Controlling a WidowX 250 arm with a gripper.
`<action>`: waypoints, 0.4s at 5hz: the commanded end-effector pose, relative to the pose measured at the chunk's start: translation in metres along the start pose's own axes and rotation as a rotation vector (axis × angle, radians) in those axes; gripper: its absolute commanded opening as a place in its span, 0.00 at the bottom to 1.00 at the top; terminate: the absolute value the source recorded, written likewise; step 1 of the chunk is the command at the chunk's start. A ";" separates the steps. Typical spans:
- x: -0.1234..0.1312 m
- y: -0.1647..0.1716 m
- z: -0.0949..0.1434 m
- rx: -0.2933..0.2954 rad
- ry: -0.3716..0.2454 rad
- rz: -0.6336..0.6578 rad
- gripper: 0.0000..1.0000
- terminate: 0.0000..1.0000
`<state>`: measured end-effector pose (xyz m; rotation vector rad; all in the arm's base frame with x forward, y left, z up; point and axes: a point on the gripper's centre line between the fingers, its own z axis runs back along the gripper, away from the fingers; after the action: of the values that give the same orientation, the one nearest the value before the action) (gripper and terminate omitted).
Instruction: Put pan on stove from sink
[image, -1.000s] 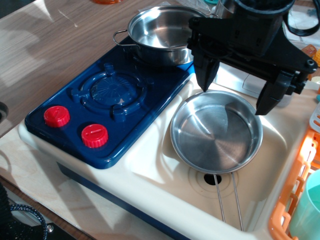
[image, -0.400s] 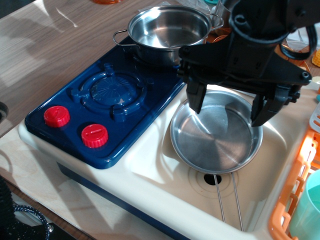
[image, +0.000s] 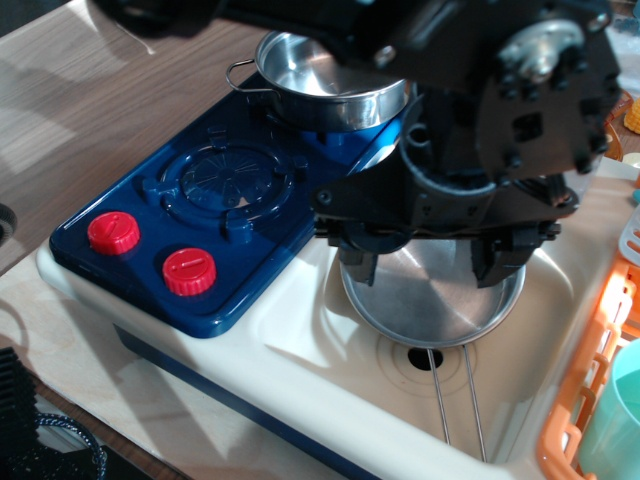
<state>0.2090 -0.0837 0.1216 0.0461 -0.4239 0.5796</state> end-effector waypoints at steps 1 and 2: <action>0.006 0.010 -0.006 -0.036 -0.021 0.099 1.00 0.00; -0.001 0.018 -0.017 -0.054 -0.024 0.150 1.00 0.00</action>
<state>0.1992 -0.0662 0.0895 -0.0366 -0.4425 0.7260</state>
